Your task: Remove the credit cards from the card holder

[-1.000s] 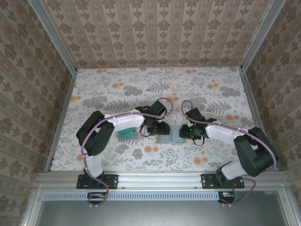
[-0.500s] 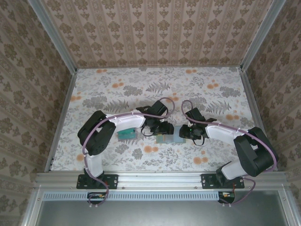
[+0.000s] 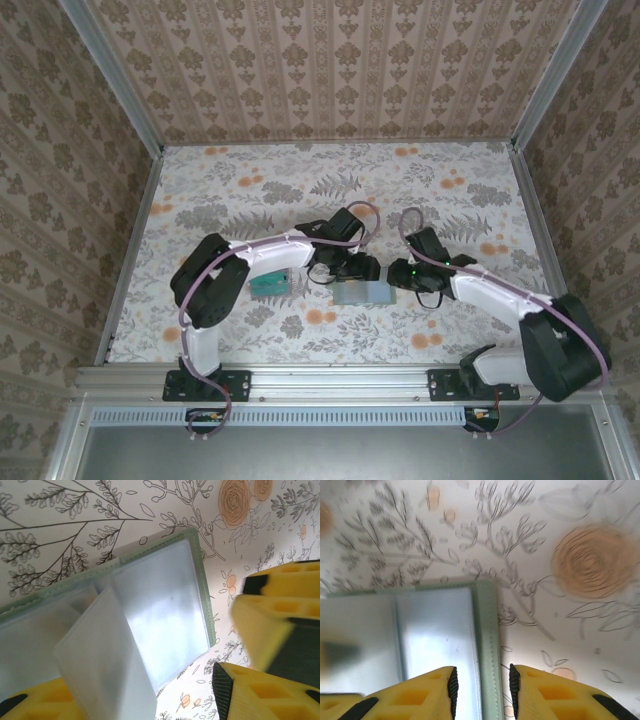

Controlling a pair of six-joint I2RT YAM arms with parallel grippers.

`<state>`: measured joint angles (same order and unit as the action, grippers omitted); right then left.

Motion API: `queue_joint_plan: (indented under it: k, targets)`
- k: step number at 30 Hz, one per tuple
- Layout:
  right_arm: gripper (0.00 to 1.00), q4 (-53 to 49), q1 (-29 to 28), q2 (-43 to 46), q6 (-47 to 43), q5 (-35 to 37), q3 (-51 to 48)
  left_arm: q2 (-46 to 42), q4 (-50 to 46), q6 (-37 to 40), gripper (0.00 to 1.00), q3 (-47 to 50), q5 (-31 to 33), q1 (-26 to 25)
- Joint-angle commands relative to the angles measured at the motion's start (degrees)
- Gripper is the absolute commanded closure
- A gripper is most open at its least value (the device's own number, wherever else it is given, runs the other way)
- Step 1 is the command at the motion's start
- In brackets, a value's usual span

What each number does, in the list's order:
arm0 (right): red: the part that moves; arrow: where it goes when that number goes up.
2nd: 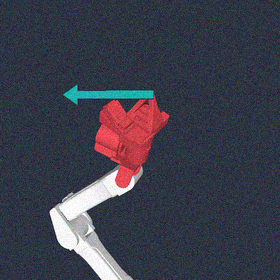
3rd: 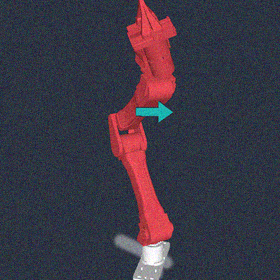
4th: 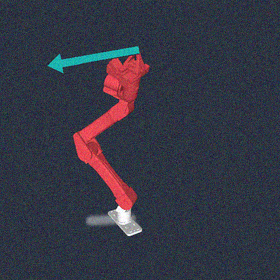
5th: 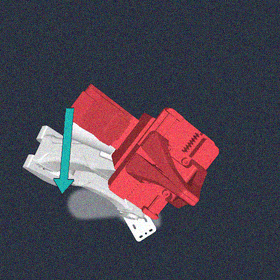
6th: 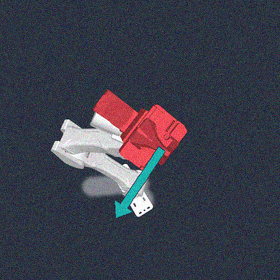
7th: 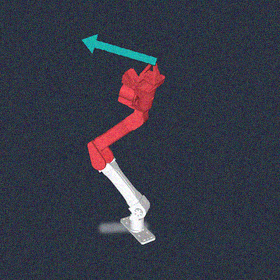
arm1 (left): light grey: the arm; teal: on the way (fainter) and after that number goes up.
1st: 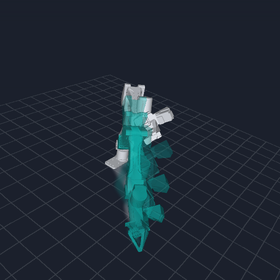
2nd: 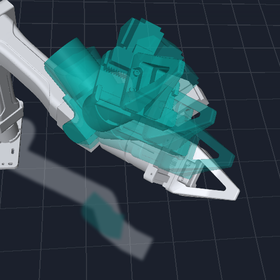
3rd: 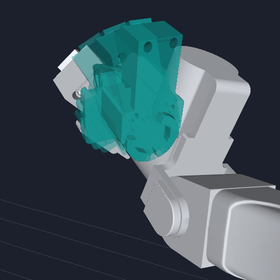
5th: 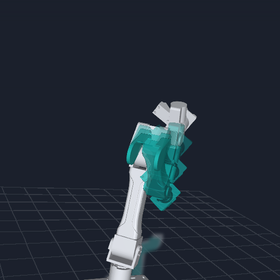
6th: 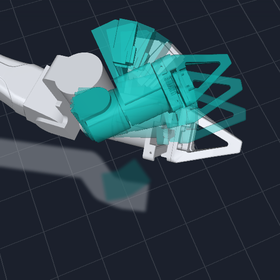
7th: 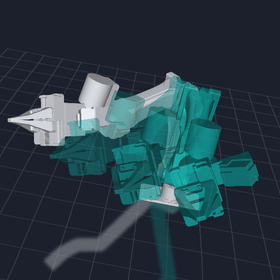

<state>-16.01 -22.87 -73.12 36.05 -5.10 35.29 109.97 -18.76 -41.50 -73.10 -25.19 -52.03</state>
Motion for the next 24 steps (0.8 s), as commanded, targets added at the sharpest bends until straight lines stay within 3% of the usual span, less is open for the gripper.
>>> queue_joint_plan:
  k: [1, 12, 24]
  targets:
    - [0.62, -2.29, 1.89, 3.79, 1.86, 1.72, -2.17, 1.56, -0.23, 1.48, 0.45, -2.56, -1.27, -0.78]
    - [0.63, 2.9, 2.48, -2.76, 0.89, -10.1, -3.17, -4.61, -2.66, -0.48, 0.45, 3.38, 5.31, -0.07]
    - [0.62, 2.52, 0.77, -8.59, -0.98, -9.85, -0.56, -5.35, -5.25, -1.69, 0.45, 7.12, 8.87, 0.71]
